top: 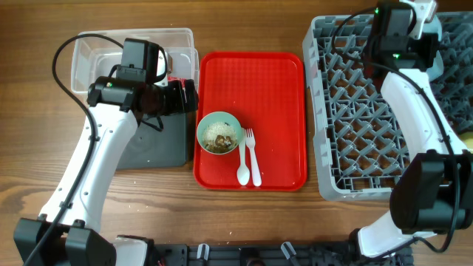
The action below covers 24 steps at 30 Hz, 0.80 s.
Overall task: Sort waste into correct bins and load items into the dishwasher rack
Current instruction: 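Lift the blue plate and stand it in the rack's back row, then grasp the green food bowl with the left gripper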
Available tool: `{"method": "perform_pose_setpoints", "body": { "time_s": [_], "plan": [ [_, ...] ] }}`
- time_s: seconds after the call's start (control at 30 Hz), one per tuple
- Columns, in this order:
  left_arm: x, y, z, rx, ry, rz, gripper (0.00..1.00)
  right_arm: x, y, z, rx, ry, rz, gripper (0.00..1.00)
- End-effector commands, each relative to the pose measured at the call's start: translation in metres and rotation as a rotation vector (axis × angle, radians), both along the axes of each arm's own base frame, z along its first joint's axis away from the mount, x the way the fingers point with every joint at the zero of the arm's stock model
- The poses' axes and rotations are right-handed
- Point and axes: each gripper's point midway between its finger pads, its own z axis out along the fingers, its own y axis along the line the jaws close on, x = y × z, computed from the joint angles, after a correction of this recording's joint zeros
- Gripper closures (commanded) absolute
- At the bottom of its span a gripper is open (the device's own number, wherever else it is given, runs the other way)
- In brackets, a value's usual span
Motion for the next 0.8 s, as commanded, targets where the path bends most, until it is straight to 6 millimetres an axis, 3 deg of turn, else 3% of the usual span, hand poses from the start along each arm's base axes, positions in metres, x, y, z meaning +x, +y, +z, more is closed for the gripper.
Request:
{"method": "perform_pose_setpoints", "body": {
  "time_s": [0.0,0.07,0.1,0.2,0.23,0.33,0.4,0.5,0.6,0.67,0.77],
  "plan": [
    [0.0,0.002,0.004,0.007,-0.016,-0.005,0.0,0.008,0.008,-0.027,0.097,-0.001,0.055,0.96],
    [0.0,0.002,0.004,0.007,-0.016,-0.005,0.0,0.016,0.02,-0.041,0.177,0.027,0.135,0.92],
    [0.0,0.002,0.005,0.007,-0.017,-0.005,0.0,0.019,0.027,-0.049,0.222,0.047,0.175,0.67],
    [0.0,0.002,0.004,0.007,-0.016,-0.005,0.0,0.019,0.033,-0.056,0.257,0.068,0.203,0.31],
    [0.0,0.002,0.004,0.007,-0.016,-0.005,0.0,0.018,0.032,-0.055,0.254,0.068,0.2,0.26],
    [0.0,0.002,0.004,0.007,-0.016,-0.005,0.0,0.011,0.036,-0.043,0.27,0.062,0.218,0.21],
    [0.0,0.002,0.004,0.007,-0.016,-0.005,0.0,0.01,0.056,-0.033,0.351,0.048,0.313,0.19],
    [0.0,0.002,0.004,0.008,-0.013,-0.006,0.0,0.011,0.116,-0.021,0.556,0.029,0.564,0.18],
    [-0.004,0.003,0.001,-0.004,0.018,0.03,0.0,-0.008,0.219,-0.018,0.93,0.057,0.887,0.18],
    [-0.005,-0.003,-0.001,-0.038,0.043,0.068,0.03,-0.024,0.249,-0.026,1.081,0.102,0.899,0.18],
    [-0.009,-0.019,-0.006,-0.035,0.058,0.028,0.05,-0.044,0.255,-0.041,1.146,0.176,0.816,0.18]
  ]
}}
